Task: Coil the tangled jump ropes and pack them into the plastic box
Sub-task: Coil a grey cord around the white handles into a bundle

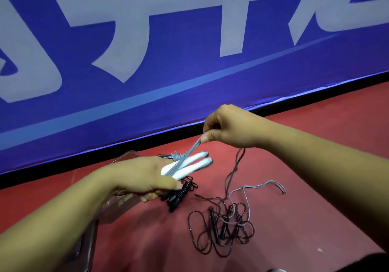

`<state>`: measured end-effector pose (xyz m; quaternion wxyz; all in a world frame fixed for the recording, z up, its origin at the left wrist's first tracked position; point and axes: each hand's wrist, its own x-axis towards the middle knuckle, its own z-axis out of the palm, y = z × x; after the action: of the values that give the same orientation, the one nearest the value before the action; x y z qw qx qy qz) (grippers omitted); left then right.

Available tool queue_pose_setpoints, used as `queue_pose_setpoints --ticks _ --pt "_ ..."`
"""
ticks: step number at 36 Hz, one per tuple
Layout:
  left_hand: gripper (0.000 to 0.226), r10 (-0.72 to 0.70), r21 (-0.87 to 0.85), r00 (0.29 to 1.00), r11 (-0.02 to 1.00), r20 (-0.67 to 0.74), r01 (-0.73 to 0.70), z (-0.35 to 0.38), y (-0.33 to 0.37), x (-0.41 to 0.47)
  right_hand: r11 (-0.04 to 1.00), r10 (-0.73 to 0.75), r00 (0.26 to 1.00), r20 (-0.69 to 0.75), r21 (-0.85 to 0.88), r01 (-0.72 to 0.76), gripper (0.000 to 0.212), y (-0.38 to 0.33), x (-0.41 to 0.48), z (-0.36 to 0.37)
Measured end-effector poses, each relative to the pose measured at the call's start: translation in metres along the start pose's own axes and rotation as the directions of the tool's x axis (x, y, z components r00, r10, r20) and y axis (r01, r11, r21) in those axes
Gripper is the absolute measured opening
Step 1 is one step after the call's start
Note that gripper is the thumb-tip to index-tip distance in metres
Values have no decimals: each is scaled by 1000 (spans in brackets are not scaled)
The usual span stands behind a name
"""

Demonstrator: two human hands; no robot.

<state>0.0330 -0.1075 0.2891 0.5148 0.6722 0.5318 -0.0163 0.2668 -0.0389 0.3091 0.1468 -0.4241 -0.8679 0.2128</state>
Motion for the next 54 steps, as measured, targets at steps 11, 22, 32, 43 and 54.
queue_pose_setpoints --ticks 11,22,32,43,54 --pt "23 264 -16 932 961 -247 -277 -17 19 -12 925 101 995 -29 371 -83 14 24 -3 13" --pt "13 -6 -405 764 851 -645 -335 -48 -5 0 678 183 944 276 659 -324 29 12 -6 71" --pt "30 39 219 596 947 -802 233 -55 -39 18 714 121 900 419 593 -372 31 -41 -4 92" --pt "11 124 648 781 644 -612 406 -33 -60 34 977 -72 910 408 211 -17 16 -65 -1 94" --pt "6 287 800 925 600 -250 30 23 -60 24 971 4 998 65 239 -20 5 -41 15 58"
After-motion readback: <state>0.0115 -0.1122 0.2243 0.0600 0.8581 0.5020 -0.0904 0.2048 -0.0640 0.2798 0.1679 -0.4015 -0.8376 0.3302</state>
